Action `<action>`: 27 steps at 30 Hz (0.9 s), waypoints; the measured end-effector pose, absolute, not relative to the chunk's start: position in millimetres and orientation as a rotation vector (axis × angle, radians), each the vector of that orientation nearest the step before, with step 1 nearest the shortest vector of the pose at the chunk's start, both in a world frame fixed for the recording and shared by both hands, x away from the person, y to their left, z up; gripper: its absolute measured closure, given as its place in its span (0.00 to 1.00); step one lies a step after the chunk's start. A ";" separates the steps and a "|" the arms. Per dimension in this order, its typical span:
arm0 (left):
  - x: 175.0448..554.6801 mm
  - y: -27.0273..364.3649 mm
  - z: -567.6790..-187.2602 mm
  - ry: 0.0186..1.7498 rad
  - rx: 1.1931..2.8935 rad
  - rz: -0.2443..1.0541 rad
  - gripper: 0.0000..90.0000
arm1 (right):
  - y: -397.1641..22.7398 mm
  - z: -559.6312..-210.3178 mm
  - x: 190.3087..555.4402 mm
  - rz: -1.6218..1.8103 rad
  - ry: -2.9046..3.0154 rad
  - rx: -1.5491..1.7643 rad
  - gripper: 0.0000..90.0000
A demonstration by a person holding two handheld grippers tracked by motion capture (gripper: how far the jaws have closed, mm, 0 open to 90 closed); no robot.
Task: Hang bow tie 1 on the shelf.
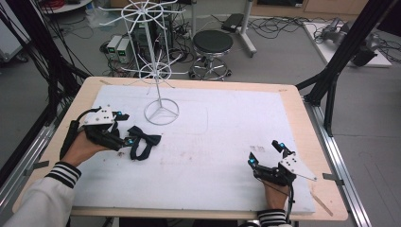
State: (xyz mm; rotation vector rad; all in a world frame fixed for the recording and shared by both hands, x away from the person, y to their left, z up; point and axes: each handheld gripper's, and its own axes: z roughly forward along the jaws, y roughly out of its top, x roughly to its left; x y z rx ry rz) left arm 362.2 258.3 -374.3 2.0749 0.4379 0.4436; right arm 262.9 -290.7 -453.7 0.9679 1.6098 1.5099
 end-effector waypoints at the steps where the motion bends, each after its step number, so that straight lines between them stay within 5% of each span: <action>1: 364.1 256.9 -374.2 0.432 2.089 0.436 0.15 | -290.7 -453.7 262.9 1.510 1.610 0.969 0.04; 27: 394.2 241.0 -378.8 0.386 2.336 0.343 0.16 | -290.5 -453.6 262.2 1.514 1.605 0.985 0.04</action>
